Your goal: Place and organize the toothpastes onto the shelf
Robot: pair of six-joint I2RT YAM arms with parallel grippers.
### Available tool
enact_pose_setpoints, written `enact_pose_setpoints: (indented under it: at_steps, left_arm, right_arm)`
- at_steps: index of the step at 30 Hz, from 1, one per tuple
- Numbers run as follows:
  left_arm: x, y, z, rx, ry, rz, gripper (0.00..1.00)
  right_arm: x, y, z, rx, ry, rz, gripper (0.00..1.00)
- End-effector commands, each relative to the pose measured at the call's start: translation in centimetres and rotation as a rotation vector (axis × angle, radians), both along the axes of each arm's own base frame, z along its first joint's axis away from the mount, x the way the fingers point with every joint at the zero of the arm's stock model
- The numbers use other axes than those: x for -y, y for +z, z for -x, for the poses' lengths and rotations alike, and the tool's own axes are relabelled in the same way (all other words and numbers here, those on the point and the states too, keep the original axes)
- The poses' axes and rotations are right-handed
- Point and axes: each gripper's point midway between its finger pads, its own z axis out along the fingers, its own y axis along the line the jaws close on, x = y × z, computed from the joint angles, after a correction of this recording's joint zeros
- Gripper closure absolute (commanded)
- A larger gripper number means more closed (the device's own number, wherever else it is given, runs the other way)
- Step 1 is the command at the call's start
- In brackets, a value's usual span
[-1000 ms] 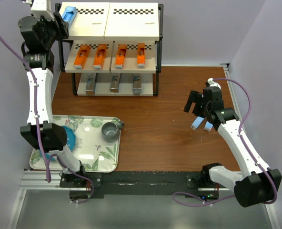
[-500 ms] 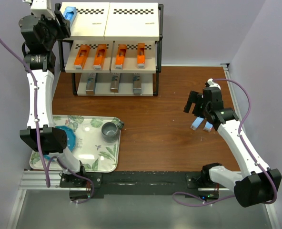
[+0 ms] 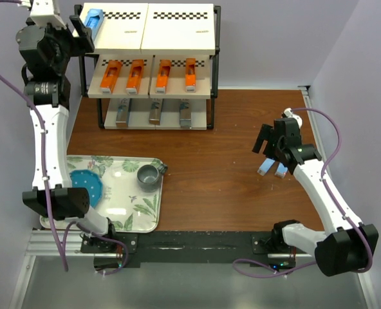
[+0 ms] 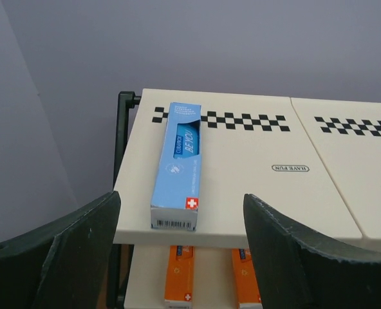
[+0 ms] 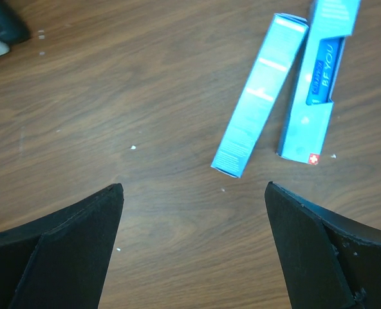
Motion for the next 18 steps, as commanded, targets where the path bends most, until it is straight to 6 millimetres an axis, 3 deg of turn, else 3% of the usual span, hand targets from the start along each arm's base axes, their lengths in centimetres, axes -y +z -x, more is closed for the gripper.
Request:
enact_pose_setpoints:
  at_steps: [1, 4, 5, 7, 8, 9, 10, 12, 13, 15, 16, 18]
  left_arm:
    - [1.1, 2.6, 5.1, 0.052, -0.012, -0.008, 0.17]
    - [2.7, 1.3, 7.1, 0.007, 0.006, -0.068, 0.15]
    - [4.9, 0.0, 7.2, -0.024, -0.036, -0.089, 0.15]
    - [6.2, -0.4, 8.9, -0.029, -0.055, -0.113, 0.14]
    - [7.8, -2.1, 9.2, -0.061, -0.096, -0.12, 0.14]
    - [8.2, -1.8, 10.5, -0.046, -0.106, -0.118, 0.14]
    - [9.6, -3.7, 10.7, -0.08, -0.148, -0.125, 0.14]
    - [10.4, -4.2, 12.4, -0.073, -0.182, -0.126, 0.14]
    - [11.2, -6.2, 12.6, -0.109, -0.208, -0.132, 0.14]
    - [12.1, -7.1, 14.1, -0.11, -0.254, -0.135, 0.14]
    - [12.8, -9.3, 14.3, -0.151, -0.276, -0.142, 0.14]
    - [13.8, -10.4, 15.6, -0.15, -0.339, -0.136, 0.14]
  right_arm:
    - [1.4, 0.2, -1.2, -0.011, -0.105, -0.006, 0.05]
    - [2.2, -0.3, -2.1, -0.026, -0.154, -0.022, 0.07]
    - [2.3, -0.6, -2.3, -0.036, -0.171, -0.033, 0.07]
    - [2.8, -1.6, -2.7, -0.064, -0.198, -0.036, 0.07]
    - [3.0, -2.0, -2.9, -0.073, -0.211, -0.042, 0.08]
    - [3.0, -2.4, -2.9, -0.085, -0.215, -0.051, 0.08]
    - [3.3, -3.3, -3.1, -0.109, -0.23, -0.059, 0.08]
    - [3.7, -4.1, -3.3, -0.13, -0.244, -0.063, 0.08]
    - [4.1, -4.3, -3.3, -0.14, -0.259, -0.054, 0.08]
    - [5.1, -5.0, -3.3, -0.163, -0.28, -0.018, 0.08]
    - [6.0, -5.0, -3.4, -0.162, -0.303, -0.015, 0.08]
    - [7.4, -5.0, -3.7, -0.163, -0.34, -0.013, 0.09]
